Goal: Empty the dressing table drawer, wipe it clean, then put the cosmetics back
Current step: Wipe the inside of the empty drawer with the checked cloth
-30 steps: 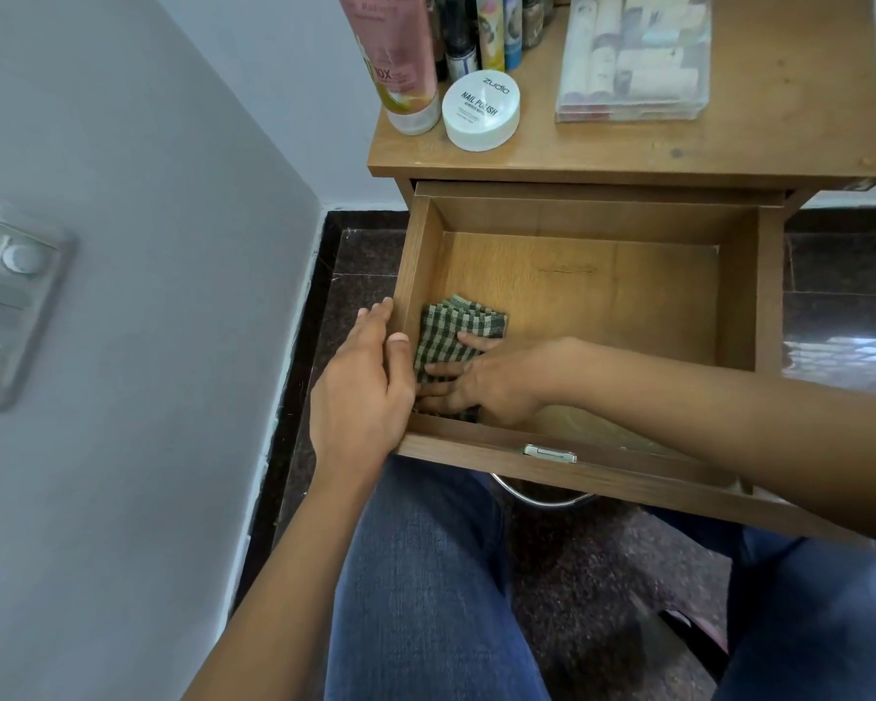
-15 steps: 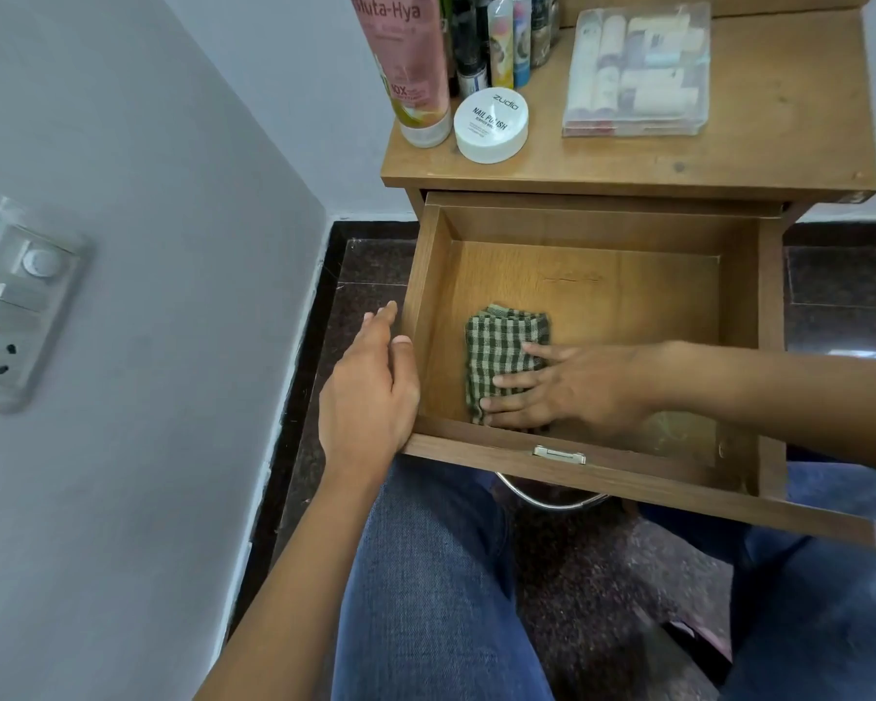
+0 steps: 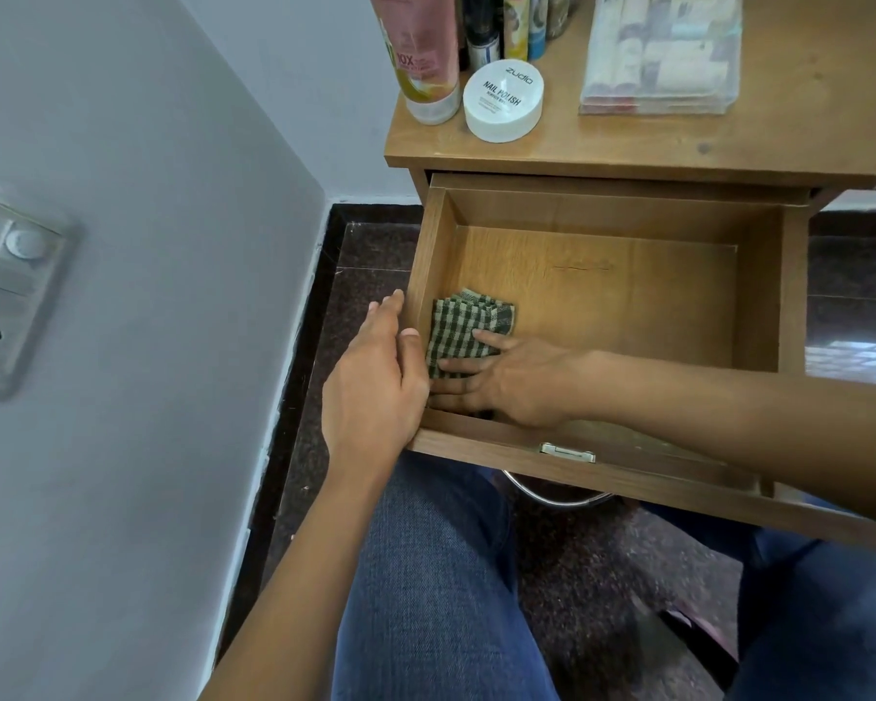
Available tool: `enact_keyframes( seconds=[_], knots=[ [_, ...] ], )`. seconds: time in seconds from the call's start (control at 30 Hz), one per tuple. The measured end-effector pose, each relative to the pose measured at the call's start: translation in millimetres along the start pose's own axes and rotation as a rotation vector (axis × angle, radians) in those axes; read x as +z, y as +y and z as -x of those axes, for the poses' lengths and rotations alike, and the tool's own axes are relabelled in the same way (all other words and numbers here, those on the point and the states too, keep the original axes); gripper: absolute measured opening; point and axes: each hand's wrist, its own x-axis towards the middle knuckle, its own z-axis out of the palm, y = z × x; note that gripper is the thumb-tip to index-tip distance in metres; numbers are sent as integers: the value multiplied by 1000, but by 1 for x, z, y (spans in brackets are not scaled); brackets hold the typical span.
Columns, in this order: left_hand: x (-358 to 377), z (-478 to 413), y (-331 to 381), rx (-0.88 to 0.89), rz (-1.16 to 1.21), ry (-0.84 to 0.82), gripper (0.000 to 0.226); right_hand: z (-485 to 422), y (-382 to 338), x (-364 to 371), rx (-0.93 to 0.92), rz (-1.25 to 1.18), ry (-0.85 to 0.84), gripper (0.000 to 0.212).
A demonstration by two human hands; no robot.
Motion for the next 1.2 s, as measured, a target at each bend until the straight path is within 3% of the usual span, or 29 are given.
enact_keyframes(
  seconds=[0.27,0.6,0.87,1.0,1.2],
  knots=[
    [-5,1,3,1,32,-21,47,0,-7,-14,23,96,-96,63],
    [-5,3,3,8,19,-10,44,88,33,25,-27,-1,-365,90],
    [-3,2,3,10,8,-8,44,27,14,-5,-66,33,-170,82],
    [-2,0,1,24,-5,-15,45,-3,0,-17,-35,145,-193,77],
    [-5,4,2,36,43,12,43,22,6,-3,-29,14,-158,78]
  ],
)
